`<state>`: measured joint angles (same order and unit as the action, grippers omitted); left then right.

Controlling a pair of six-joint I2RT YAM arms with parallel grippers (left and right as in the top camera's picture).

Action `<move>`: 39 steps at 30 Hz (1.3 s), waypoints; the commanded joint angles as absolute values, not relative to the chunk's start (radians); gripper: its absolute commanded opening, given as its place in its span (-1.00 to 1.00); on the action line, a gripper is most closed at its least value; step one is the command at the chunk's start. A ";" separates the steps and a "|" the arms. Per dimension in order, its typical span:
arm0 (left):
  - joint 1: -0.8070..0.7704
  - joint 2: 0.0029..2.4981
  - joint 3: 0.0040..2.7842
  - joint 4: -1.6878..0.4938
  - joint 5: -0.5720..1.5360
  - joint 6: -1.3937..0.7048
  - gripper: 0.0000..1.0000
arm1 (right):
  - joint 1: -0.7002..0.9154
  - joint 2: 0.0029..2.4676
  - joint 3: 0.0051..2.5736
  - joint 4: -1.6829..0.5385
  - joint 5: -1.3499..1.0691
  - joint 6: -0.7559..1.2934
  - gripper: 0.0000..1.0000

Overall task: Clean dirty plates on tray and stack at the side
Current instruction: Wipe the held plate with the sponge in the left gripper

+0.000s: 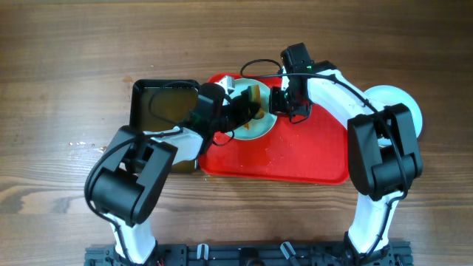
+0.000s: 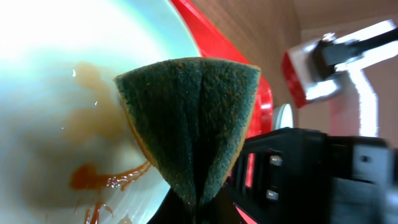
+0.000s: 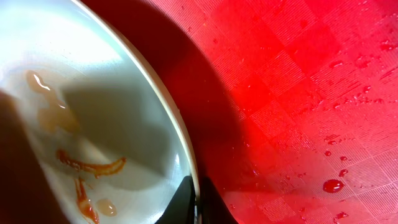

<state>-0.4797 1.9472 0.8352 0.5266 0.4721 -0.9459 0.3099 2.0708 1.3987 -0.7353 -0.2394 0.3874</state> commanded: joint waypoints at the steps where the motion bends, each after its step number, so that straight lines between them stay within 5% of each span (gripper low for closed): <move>1: -0.498 1.983 0.883 0.535 0.442 -0.951 -0.92 | 0.314 2.092 1.382 -0.749 -0.210 0.366 -0.91; 14: -0.554 2.058 0.884 0.535 0.369 -0.951 -0.92 | 0.314 2.092 1.382 -0.749 -0.210 0.367 -0.91; 21: -0.464 2.061 0.884 0.311 0.439 -0.919 -0.92 | 0.314 2.092 1.382 -0.751 -0.210 0.366 -0.91; 29: -0.367 1.943 0.884 0.010 0.528 -0.593 -0.92 | 0.314 2.092 1.382 -0.745 -0.210 0.367 -0.91; 39: -0.442 1.757 0.884 -0.034 0.419 -0.529 -0.92 | 0.314 2.092 1.382 -0.749 -0.210 0.367 -0.91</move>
